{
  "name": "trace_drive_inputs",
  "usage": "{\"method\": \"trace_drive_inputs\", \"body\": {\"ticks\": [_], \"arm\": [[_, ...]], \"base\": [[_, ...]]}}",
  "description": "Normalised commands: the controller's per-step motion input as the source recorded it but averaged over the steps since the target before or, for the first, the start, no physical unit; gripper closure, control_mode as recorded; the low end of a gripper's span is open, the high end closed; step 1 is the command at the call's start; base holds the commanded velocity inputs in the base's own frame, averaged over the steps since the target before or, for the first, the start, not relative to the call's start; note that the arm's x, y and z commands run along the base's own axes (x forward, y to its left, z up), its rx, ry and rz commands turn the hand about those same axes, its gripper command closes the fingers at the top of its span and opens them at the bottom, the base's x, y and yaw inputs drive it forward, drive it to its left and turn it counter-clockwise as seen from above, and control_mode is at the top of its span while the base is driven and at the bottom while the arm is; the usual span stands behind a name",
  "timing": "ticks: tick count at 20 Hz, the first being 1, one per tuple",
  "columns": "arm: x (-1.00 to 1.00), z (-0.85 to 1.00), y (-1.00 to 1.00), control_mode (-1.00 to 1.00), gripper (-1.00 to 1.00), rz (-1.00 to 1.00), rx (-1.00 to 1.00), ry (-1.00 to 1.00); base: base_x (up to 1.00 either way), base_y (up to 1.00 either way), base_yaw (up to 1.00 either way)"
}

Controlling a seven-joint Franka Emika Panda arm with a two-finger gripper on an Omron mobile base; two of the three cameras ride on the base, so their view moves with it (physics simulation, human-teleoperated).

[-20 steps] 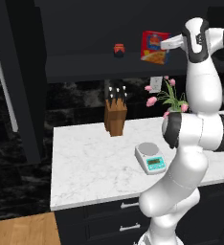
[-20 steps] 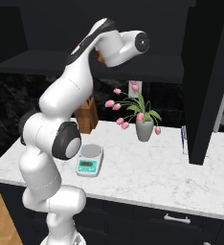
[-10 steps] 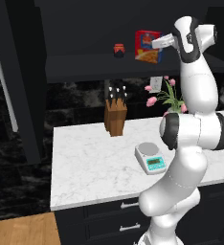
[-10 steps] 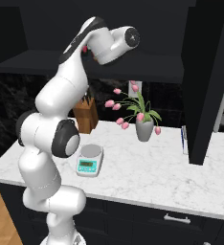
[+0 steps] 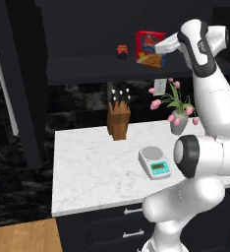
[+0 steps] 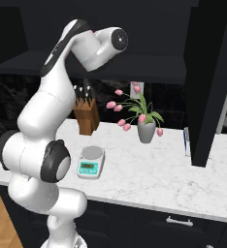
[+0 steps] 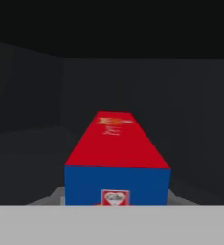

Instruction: Pick the boxed food and place it on the digital scale for weighing, and close the cabinet.

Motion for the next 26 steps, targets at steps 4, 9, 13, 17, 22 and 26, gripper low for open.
{"method": "trace_drive_inputs", "body": {"ticks": [4,9,13,17,22,26], "arm": [[-0.76,0.0,1.0,-1.0,1.0,-0.05,-0.01,-0.01],[-0.91,0.0,0.57,-1.0,1.0,-0.06,0.0,0.03],[-1.0,0.0,0.01,-1.0,1.0,-0.08,0.02,0.06],[-1.0,0.0,-0.2,-1.0,1.0,-0.04,0.07,0.13],[-1.0,-0.05,-0.54,-1.0,1.0,0.01,0.01,0.14],[-0.98,-0.62,-0.6,-1.0,1.0,0.15,0.0,0.06]], "base": [[0.0,0.0,0.0],[0.0,0.0,0.0],[0.0,0.0,0.0],[0.0,0.0,0.0],[0.0,0.0,0.0],[0.0,0.0,0.0]]}}
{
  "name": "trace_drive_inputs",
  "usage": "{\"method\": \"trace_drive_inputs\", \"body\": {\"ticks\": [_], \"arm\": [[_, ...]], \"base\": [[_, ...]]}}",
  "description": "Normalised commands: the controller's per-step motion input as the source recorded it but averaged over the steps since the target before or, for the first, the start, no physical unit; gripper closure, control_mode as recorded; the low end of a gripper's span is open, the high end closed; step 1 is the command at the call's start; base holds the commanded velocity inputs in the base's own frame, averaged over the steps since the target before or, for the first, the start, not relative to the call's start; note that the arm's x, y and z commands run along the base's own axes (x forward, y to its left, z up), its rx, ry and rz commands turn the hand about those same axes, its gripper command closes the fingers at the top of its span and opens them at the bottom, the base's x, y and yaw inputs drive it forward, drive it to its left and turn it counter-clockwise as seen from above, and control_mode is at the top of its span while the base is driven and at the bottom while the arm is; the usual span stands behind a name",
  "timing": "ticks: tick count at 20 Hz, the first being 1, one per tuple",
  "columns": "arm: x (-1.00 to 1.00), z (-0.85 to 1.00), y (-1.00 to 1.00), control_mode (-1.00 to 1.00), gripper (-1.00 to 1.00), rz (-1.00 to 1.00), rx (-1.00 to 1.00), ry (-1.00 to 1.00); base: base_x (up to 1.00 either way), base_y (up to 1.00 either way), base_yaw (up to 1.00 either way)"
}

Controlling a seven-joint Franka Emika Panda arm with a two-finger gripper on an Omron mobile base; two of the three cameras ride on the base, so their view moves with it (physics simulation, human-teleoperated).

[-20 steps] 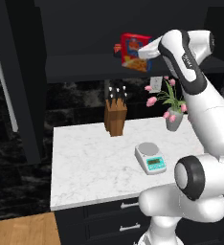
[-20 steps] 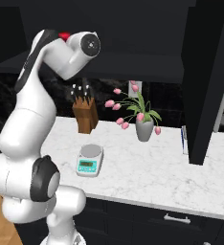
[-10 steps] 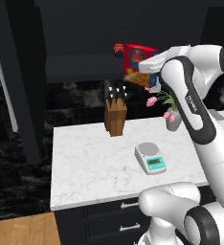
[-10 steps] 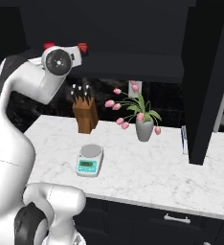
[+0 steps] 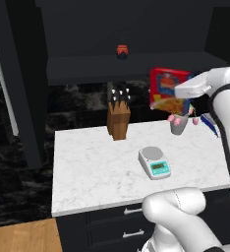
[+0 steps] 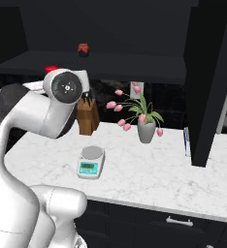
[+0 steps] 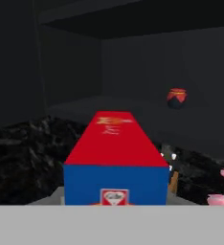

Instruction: Pick the boxed food and place it on the digital scale for weighing, and close the cabinet.

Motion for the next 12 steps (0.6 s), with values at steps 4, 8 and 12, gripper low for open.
{"method": "trace_drive_inputs", "body": {"ticks": [4,8,12], "arm": [[-0.89,-0.9,-0.4,-1.0,1.0,0.3,-0.04,0.09],[-0.43,-1.0,-0.31,-1.0,1.0,0.28,0.0,0.06],[0.04,-0.88,-0.13,-1.0,1.0,0.22,0.0,-0.01]], "base": [[0.0,0.0,0.0],[0.0,0.0,0.0],[0.0,0.0,0.0]]}}
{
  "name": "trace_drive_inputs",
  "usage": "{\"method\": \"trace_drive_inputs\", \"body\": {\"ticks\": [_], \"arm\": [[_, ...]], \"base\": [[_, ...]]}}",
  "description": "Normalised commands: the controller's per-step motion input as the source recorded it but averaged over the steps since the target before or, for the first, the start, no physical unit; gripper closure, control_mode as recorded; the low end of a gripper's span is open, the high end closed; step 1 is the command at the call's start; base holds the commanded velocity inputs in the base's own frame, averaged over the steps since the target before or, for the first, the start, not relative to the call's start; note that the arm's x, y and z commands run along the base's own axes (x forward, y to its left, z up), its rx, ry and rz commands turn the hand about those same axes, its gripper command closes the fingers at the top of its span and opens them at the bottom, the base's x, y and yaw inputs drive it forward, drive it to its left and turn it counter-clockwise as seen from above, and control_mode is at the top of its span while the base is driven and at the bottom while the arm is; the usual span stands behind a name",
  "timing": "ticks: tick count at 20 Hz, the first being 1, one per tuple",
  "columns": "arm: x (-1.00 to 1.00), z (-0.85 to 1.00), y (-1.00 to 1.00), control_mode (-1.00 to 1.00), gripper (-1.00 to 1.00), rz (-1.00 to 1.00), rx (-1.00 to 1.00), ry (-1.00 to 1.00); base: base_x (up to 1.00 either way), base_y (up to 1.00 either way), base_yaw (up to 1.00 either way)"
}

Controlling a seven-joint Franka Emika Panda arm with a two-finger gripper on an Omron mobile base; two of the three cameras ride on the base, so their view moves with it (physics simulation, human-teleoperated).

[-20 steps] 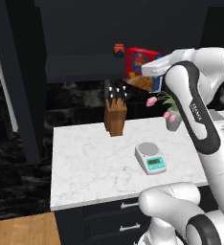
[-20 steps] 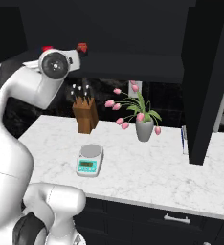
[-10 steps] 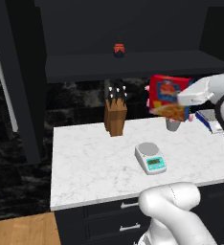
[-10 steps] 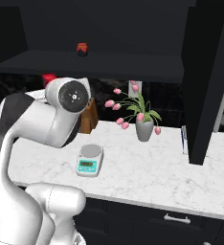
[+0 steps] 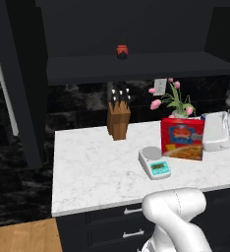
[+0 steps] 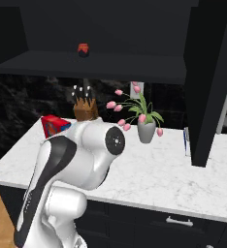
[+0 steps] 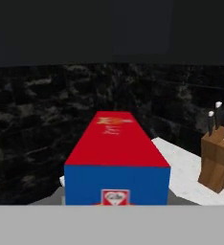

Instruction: Pick the boxed food and place it on the digital scale for weighing, and close the cabinet.

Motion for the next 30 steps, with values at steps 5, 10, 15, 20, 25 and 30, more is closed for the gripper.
{"method": "trace_drive_inputs", "body": {"ticks": [5,10,15,20,25,30], "arm": [[0.59,-0.4,-0.21,-1.0,1.0,0.07,0.04,-0.01],[0.64,-0.29,-0.24,-1.0,1.0,0.03,0.02,-0.03],[0.7,-0.28,-0.01,-1.0,1.0,0.0,0.0,0.0],[0.62,-0.36,0.0,-1.0,1.0,0.0,0.0,0.0],[0.35,-0.51,0.0,-1.0,1.0,0.0,0.0,0.0],[0.37,-0.37,0.0,-1.0,1.0,0.01,0.0,0.0]], "base": [[0.0,0.0,0.0],[0.0,0.0,0.0],[0.0,0.0,0.0],[0.0,0.0,0.0],[0.0,0.0,0.0],[0.0,0.0,0.0]]}}
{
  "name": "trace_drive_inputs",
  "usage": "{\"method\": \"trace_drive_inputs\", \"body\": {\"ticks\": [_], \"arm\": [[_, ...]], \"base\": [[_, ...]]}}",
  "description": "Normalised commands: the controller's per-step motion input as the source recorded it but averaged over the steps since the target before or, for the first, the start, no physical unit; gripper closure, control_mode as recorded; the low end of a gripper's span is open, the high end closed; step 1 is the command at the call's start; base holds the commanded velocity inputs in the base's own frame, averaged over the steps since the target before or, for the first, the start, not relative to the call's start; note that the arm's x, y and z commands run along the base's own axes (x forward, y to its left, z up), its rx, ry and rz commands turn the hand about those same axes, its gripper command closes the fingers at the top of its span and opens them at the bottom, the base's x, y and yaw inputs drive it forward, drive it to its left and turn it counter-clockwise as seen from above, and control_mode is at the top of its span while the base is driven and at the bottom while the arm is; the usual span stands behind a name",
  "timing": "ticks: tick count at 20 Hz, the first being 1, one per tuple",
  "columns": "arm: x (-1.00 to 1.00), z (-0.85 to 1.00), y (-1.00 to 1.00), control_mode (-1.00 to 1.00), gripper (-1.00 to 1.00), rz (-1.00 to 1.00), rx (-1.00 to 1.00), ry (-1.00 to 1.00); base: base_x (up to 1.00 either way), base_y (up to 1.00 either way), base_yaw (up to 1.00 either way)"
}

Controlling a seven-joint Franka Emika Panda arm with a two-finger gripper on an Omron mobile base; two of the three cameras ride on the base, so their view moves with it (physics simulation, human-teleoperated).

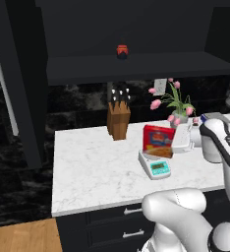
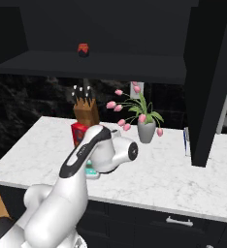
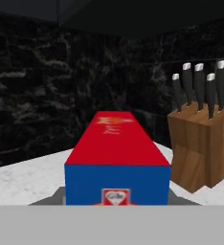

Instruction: Pick the boxed food and place it on the digital scale for weighing, and close the cabinet.

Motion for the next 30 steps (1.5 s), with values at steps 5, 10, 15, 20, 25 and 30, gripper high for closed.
{"method": "trace_drive_inputs", "body": {"ticks": [5,10,15,20,25,30], "arm": [[0.28,-0.35,0.0,-1.0,1.0,0.03,0.0,0.0],[0.16,-0.29,0.0,-1.0,1.0,0.02,0.0,-0.05],[0.12,-0.25,0.0,-1.0,1.0,0.0,0.0,-0.05],[0.26,-0.15,0.0,-1.0,1.0,0.0,0.0,-0.01],[0.0,0.0,0.0,-1.0,1.0,0.0,0.0,0.0],[0.0,0.0,0.01,-1.0,1.0,0.0,0.0,0.0]], "base": [[0.0,0.0,0.0],[0.0,0.0,0.0],[0.0,0.0,0.0],[0.0,0.0,0.0],[0.0,0.0,0.0],[0.0,0.0,0.0]]}}
